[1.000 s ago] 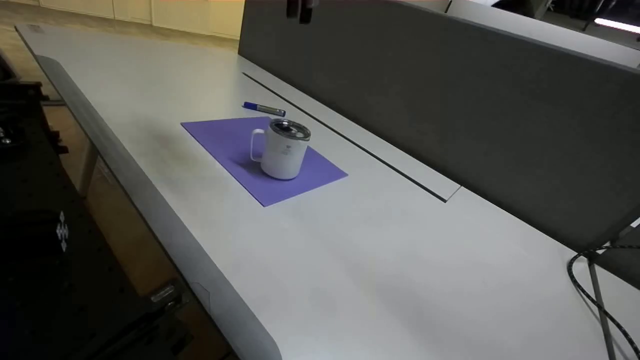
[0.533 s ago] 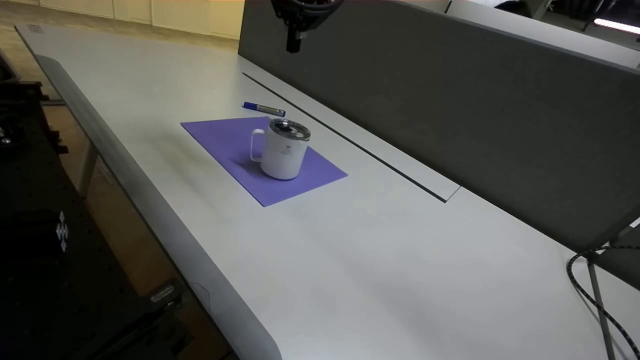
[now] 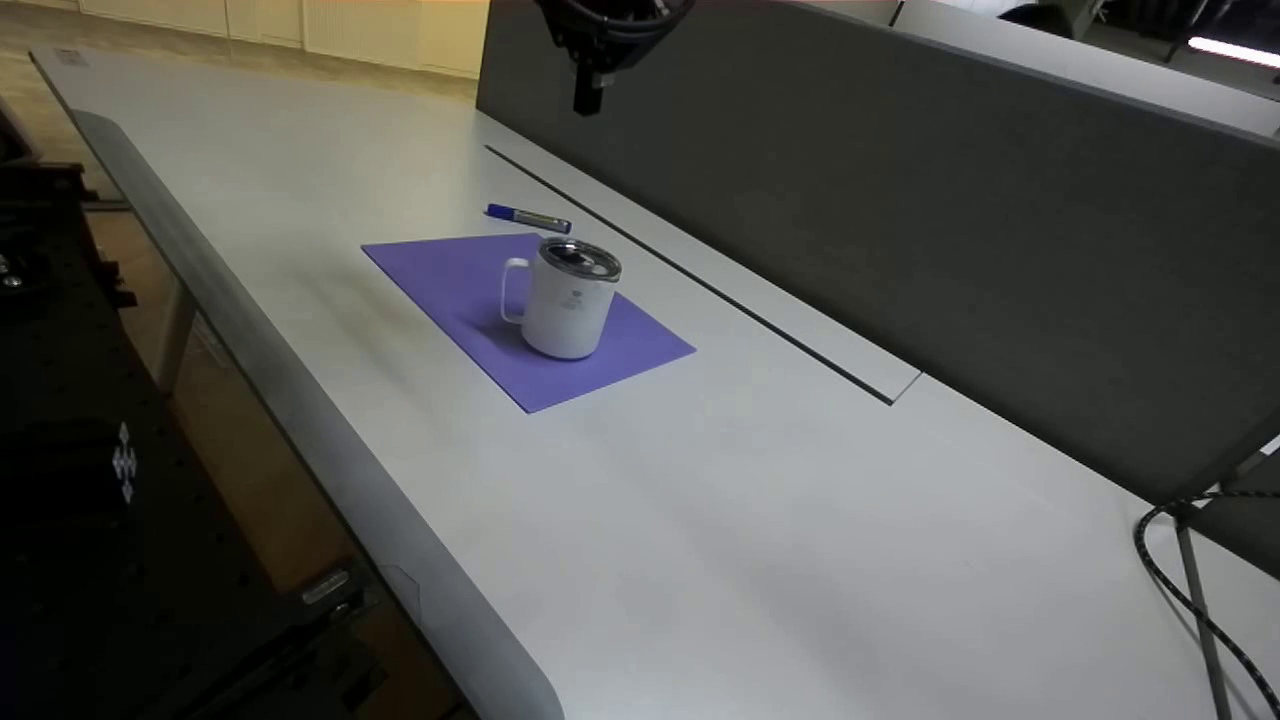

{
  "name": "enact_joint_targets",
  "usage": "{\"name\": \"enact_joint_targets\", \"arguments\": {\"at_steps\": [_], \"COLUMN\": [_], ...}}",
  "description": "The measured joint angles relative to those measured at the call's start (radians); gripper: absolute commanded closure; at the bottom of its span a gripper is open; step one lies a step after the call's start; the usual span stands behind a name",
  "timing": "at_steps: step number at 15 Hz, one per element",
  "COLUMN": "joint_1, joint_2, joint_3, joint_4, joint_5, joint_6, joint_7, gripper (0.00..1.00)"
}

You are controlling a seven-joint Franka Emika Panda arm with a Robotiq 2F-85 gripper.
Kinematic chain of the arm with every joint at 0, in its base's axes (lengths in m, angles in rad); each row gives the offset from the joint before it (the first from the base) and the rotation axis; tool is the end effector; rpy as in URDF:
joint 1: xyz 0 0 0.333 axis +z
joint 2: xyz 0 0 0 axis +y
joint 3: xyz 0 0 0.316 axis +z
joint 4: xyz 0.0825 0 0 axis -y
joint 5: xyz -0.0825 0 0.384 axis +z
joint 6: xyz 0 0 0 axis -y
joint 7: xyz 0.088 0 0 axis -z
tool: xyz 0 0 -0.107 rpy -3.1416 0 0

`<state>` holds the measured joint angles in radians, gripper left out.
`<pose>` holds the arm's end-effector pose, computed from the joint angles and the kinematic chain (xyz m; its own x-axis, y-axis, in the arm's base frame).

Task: Move the black thing on the mug

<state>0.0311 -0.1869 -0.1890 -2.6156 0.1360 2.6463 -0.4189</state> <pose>0.4389 -0.0722 0.3351 0.9618 0.1395 0.2355 0.1505 -0.9882 -0.0296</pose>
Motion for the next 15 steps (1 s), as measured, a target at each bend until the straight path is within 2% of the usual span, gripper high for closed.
{"name": "enact_joint_targets", "arguments": {"at_steps": [7,15], "joint_1": [-0.009,-0.076], "joint_2": [0.163,0.268], "joint_3": [0.018,0.078], "joint_4": [0.012,0.051], "joint_5": [0.102,0.243], "joint_6": [0.043,0.113], "joint_7": [-0.022,-0.106], "gripper": [1.00,1.00]}}
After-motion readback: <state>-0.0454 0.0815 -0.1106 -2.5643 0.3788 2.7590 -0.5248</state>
